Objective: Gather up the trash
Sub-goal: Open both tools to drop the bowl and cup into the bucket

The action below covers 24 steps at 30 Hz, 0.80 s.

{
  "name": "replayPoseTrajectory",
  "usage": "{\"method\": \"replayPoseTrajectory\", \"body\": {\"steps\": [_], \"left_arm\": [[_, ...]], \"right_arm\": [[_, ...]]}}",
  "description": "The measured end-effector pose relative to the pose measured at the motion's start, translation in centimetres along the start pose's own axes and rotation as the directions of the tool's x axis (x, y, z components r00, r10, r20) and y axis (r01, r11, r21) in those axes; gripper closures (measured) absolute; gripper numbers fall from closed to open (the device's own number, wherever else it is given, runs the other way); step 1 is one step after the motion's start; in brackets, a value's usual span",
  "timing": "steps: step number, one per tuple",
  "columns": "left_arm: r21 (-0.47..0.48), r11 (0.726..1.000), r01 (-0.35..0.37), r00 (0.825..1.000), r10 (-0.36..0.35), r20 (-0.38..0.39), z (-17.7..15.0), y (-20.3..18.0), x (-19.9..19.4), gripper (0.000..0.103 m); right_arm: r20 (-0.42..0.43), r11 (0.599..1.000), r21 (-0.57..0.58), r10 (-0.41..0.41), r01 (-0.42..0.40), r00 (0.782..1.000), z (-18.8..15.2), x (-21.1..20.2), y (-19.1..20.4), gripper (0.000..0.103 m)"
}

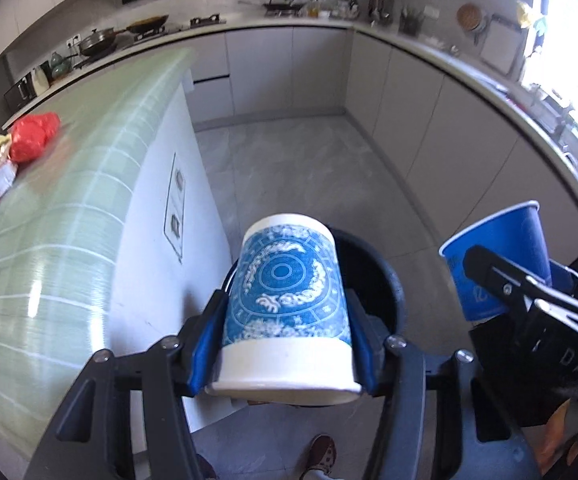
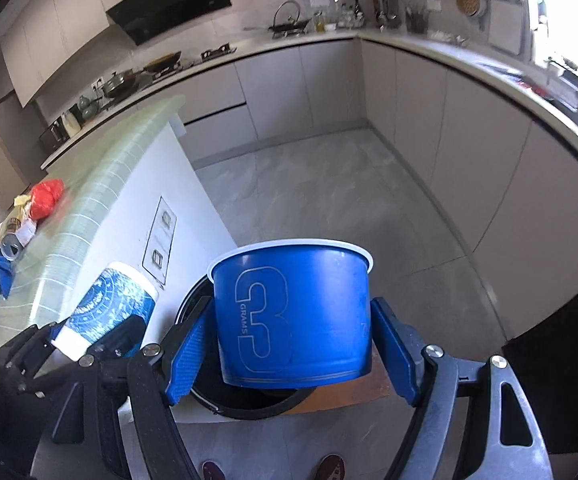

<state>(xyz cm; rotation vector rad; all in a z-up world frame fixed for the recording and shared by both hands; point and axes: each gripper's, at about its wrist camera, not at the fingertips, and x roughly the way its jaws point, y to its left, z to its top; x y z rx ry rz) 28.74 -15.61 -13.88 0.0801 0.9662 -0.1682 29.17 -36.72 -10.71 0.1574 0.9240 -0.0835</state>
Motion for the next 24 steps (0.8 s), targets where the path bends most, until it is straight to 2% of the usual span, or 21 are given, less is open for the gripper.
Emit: {"method": "replayPoseTrajectory", "body": {"steps": [8, 10, 13, 16, 21, 24], "left_arm": [[-0.022, 0.998, -0.052, 0.995, 0.05, -0.087, -0.3, -0.2, 4.8, 0.037], [-0.017, 0.996, -0.091, 0.99, 0.088, -0.108, -0.6, -0.2, 5.7, 0.029], [-0.017, 0.992, -0.127, 0.986, 0.124, -0.111, -0.9, -0.3, 6.0, 0.028], [-0.017, 0.989, -0.148, 0.985, 0.146, -0.093, -0.6, -0.4, 5.2, 0.028], [-0.056, 0.989, -0.134, 0.99, 0.131, -0.043, 0.6, -0.2, 2.4, 0.028], [-0.046, 0.992, -0.118, 0.993, 0.117, -0.018, 1.3, -0.3, 0.6, 0.028]], "right_arm": [[-0.087, 0.997, -0.031, 0.068, -0.071, 0.994, 0.4, 7.5, -0.1, 0.023], [-0.112, 0.996, -0.042, 0.076, -0.081, 0.991, 0.3, 9.0, 0.0, 0.022], [-0.138, 0.995, -0.021, 0.097, -0.101, 0.986, 0.1, 10.6, -0.6, 0.021], [-0.125, 0.996, -0.007, 0.088, -0.09, 0.988, 0.3, 10.7, -0.8, 0.021], [-0.078, 0.999, -0.011, 0.043, -0.044, 0.996, 0.9, 8.9, -0.7, 0.021], [-0.052, 1.0, -0.014, -0.001, 0.0, 0.999, 1.4, 7.3, -0.4, 0.021]]}}
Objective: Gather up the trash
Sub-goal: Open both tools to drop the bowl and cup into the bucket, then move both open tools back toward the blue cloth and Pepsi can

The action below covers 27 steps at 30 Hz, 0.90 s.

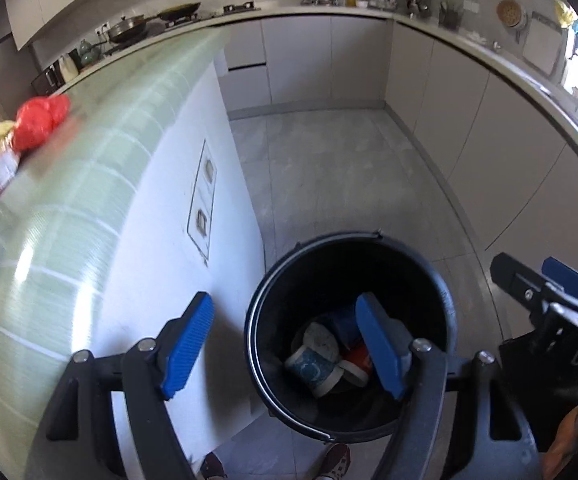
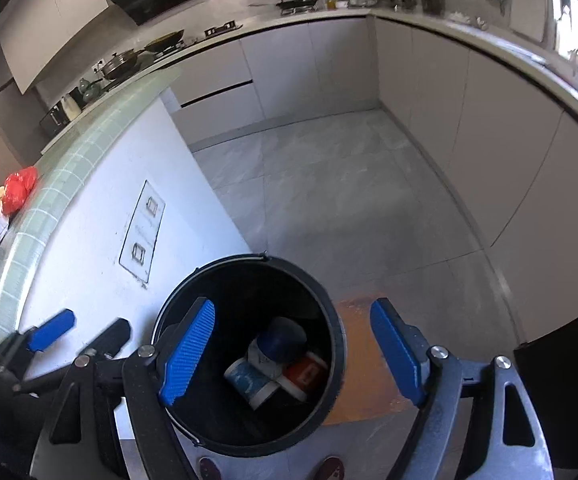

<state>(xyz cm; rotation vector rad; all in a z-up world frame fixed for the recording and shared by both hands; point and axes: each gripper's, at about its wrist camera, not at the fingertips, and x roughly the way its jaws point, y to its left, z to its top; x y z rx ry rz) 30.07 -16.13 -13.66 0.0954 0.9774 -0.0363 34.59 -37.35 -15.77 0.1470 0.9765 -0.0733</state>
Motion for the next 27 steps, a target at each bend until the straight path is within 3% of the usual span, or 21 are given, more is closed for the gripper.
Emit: {"method": "replayPoseTrajectory", "body": {"steps": [7, 13, 20, 27], "left_arm": [[0.01, 0.998, 0.067, 0.997, -0.068, 0.048, 1.1, 1.1, -5.4, 0.028], [0.027, 0.993, 0.115, 0.985, -0.118, 0.124, 2.0, 4.1, -10.0, 0.027], [-0.007, 0.995, 0.097, 0.981, -0.095, 0.171, 1.6, 10.8, -12.6, 0.027], [-0.108, 0.993, 0.039, 0.982, -0.018, 0.19, -0.1, 20.7, -13.9, 0.027]], "right_arm": [[0.025, 0.995, 0.023, -0.096, 0.096, 0.995, 0.3, -4.5, 1.4, 0.021], [0.093, 0.993, 0.064, -0.107, 0.101, 0.99, 0.7, -10.0, 4.0, 0.021], [0.163, 0.998, 0.031, -0.055, 0.051, 0.985, 0.3, -14.2, 11.1, 0.021], [0.197, 0.999, -0.051, 0.02, -0.01, 0.98, -0.8, -15.6, 20.2, 0.021]]}}
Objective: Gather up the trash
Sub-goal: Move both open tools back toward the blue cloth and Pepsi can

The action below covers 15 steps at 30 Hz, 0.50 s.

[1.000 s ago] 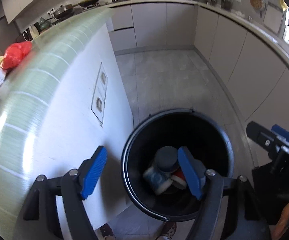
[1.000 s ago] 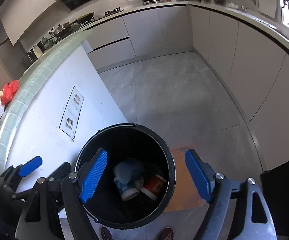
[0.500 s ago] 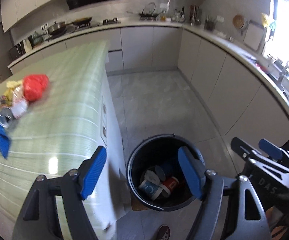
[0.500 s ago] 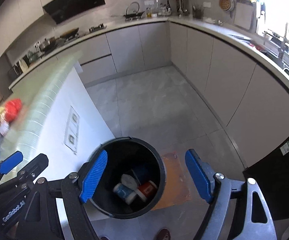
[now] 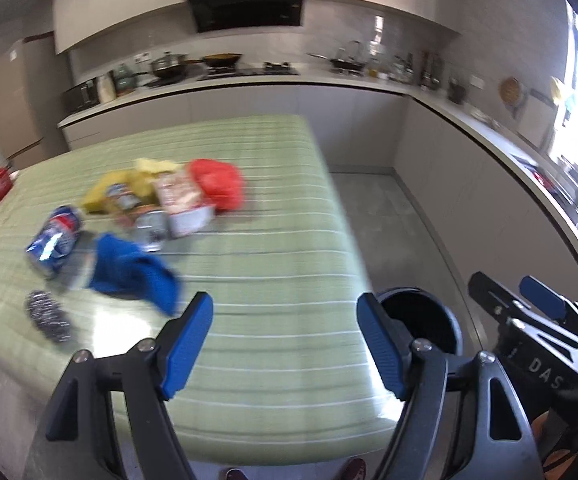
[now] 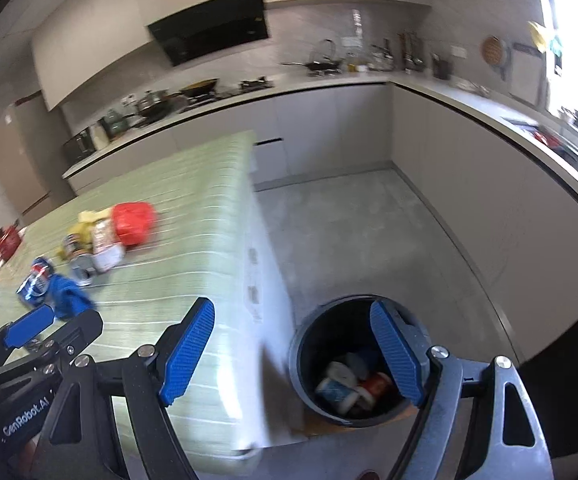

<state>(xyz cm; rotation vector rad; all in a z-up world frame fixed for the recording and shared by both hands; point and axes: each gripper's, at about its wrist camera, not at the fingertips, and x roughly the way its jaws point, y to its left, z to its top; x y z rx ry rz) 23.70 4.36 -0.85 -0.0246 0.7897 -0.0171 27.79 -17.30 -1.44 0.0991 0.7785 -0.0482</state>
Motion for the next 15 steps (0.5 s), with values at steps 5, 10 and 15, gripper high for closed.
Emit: {"method": "replayPoseTrajectory", "body": {"steps": [5, 10, 15], "left_arm": [[-0.043, 0.998, -0.044, 0.999, 0.045, 0.015, -0.6, 6.6, -1.0, 0.027], [-0.063, 0.994, -0.087, 0.996, 0.088, 0.016, -1.3, 12.6, -1.6, 0.027], [-0.092, 0.99, -0.108, 0.994, 0.11, 0.016, -1.0, 16.3, -1.6, 0.027]], "right_arm": [[0.018, 0.998, -0.042, 0.044, -0.043, 0.999, -0.6, -0.5, 6.8, 0.021], [0.029, 0.995, -0.064, 0.078, -0.076, 0.996, -1.6, -0.9, 13.2, 0.021], [0.023, 0.991, -0.078, 0.114, -0.111, 0.993, -2.3, -0.9, 18.0, 0.021]]}}
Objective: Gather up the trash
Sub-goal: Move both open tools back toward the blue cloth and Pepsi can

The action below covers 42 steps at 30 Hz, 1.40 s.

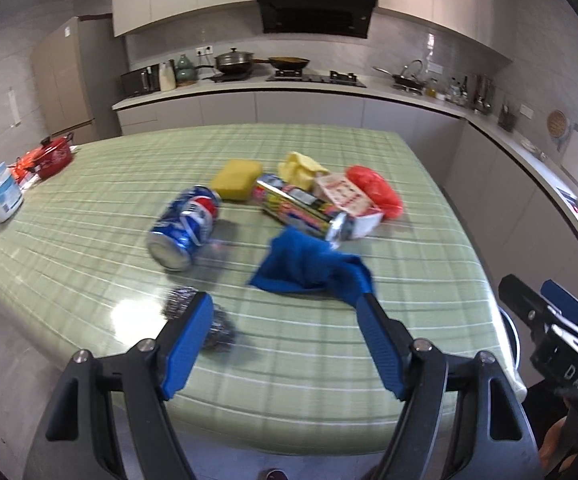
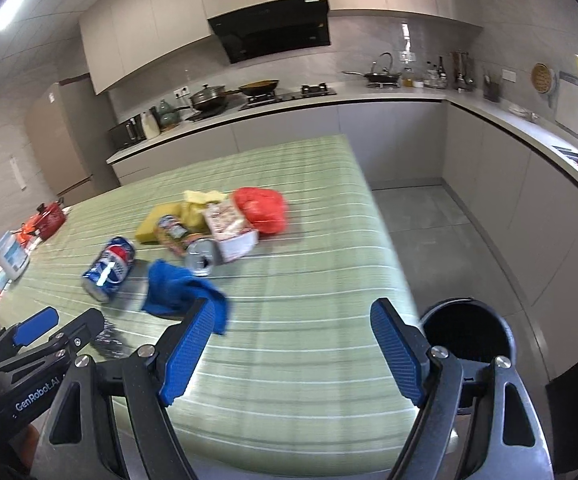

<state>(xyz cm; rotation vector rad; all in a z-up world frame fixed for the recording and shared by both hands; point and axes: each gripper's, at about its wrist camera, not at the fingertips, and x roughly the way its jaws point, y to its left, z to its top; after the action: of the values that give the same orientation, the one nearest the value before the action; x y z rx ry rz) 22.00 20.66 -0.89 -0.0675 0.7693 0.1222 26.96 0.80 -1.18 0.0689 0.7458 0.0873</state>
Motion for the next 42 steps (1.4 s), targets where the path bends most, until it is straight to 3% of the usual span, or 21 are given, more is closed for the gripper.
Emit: {"method": "replayPoseTrajectory", "body": {"steps": [8, 22, 33, 42], "left_arm": [[-0.025, 1.0, -0.014, 1.0, 0.014, 0.002, 1.2, 1.9, 1.7, 0.027], [-0.049, 0.997, -0.053, 0.999, 0.052, -0.015, 3.9, 2.8, 4.9, 0.027], [0.008, 1.0, -0.018, 1.0, 0.018, -0.019, 6.2, 6.1, 8.7, 0.027], [0.065, 0.998, 0.01, 0.998, -0.007, -0.056, 7.8, 9.6, 12.2, 0.027]], "right_arm": [[-0.014, 0.997, -0.064, 0.043, -0.043, 0.999, 1.4, 1.8, 4.3, 0.021], [-0.005, 0.988, -0.097, 0.122, -0.121, 0.993, 5.2, 6.3, 5.5, 0.021], [-0.033, 0.993, -0.082, 0.084, -0.087, 0.996, 5.9, 10.8, 8.8, 0.021], [-0.126, 0.998, -0.026, 0.06, -0.064, 0.99, 4.1, 16.5, 12.3, 0.021]]}}
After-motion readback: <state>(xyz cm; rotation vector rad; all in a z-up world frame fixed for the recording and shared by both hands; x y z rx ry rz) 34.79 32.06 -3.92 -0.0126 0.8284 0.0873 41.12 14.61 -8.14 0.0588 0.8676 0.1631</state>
